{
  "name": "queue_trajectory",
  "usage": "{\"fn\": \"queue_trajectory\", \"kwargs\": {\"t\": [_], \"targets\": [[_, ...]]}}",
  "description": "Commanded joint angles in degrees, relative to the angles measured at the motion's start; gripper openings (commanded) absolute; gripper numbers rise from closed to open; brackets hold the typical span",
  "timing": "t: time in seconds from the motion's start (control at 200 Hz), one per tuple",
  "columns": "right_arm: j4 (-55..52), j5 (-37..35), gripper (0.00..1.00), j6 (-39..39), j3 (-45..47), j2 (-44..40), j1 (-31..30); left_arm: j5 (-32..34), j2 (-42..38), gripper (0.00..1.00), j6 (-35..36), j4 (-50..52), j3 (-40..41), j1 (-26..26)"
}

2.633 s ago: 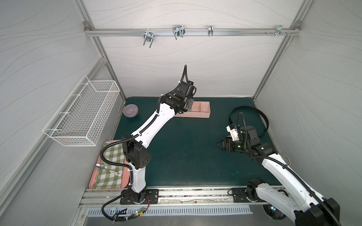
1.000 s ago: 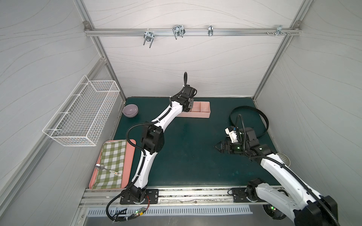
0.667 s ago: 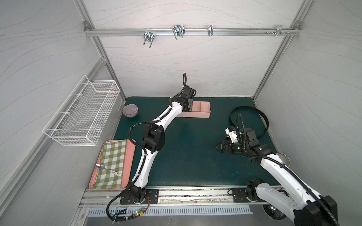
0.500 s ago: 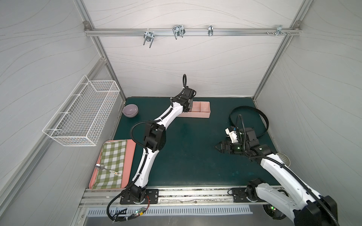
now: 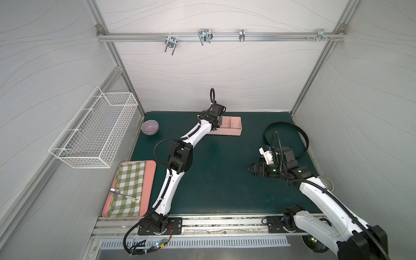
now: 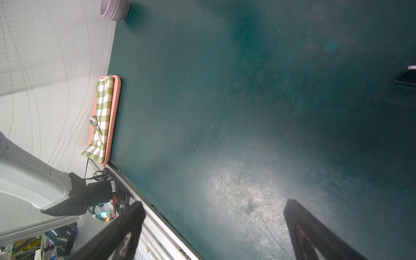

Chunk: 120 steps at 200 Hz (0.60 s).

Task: Place the belts into the storage roll
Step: Place the belt in the container.

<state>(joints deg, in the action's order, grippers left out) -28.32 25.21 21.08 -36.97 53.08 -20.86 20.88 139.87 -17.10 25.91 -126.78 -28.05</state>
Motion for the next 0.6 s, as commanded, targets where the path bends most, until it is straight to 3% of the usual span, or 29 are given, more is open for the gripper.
{"fn": "queue_trajectory", "kwargs": {"t": [0.0,0.38,0.595], "targets": [[0.8,0.9,0.99,-1.1,0.5,-0.1,0.4,1.4,-0.6,0.0,-1.6,-4.6,2.8,-0.2],[0.8,0.9,0.99,-0.9,0.7,-0.3,0.6,0.5,-6.3,0.0,-1.2,-8.7,12.8,-1.5],[0.6,0.8,0.99,-0.9,0.6,-0.5,0.7,0.2,-7.2,0.52,0.3,-7.2,9.4,-1.5]]}}
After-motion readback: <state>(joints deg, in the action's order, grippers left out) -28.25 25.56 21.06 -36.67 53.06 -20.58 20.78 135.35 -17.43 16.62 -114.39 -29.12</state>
